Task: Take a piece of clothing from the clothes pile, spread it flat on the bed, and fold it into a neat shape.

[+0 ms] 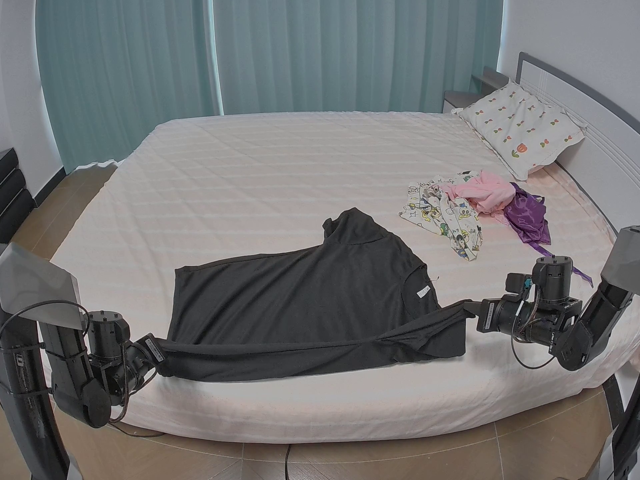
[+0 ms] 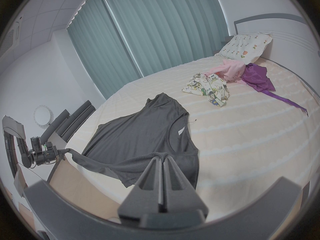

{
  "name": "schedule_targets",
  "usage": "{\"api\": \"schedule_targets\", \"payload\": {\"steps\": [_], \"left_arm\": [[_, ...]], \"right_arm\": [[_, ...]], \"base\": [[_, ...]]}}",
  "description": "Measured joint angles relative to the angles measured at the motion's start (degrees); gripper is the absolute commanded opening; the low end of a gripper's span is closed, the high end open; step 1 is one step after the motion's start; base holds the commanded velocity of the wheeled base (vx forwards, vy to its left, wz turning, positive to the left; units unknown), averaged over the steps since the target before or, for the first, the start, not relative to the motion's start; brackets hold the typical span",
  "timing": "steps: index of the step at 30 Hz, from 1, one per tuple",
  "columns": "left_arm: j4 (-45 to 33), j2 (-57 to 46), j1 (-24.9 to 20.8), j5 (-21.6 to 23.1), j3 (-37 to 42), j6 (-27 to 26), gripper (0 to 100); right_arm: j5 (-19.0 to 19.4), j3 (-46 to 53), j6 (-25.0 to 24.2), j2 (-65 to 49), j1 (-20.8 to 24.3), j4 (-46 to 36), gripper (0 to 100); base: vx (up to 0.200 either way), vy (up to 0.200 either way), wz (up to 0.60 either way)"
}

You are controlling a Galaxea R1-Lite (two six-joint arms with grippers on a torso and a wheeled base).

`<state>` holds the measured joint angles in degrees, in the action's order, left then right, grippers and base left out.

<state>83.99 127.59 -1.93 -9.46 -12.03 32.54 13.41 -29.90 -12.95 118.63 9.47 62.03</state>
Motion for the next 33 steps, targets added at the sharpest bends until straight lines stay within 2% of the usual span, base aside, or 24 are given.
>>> {"api": "schedule_targets", "payload": {"steps": [10, 25, 33], "left_arm": [[0.01, -0.22, 0.0, -0.04, -0.39, 1.95, 0], [0.01, -0.83, 0.0, 0.55, -0.15, 2.08, 0], [-0.02, 0.2, -0.39, 0.62, 0.24, 1.93, 0]], "right_arm": [[-0.59, -2.62, -0.05, 0.12, 0.48, -1.56, 0], [-1.15, -4.24, -0.07, -0.13, 0.74, -3.57, 0], [-1.04, -4.19, -0.13, 0.83, 1.07, -4.79, 0]], "base": [[0.0, 0.0, 0.0], [0.2, 0.0, 0.0], [0.0, 0.0, 0.0]]}}
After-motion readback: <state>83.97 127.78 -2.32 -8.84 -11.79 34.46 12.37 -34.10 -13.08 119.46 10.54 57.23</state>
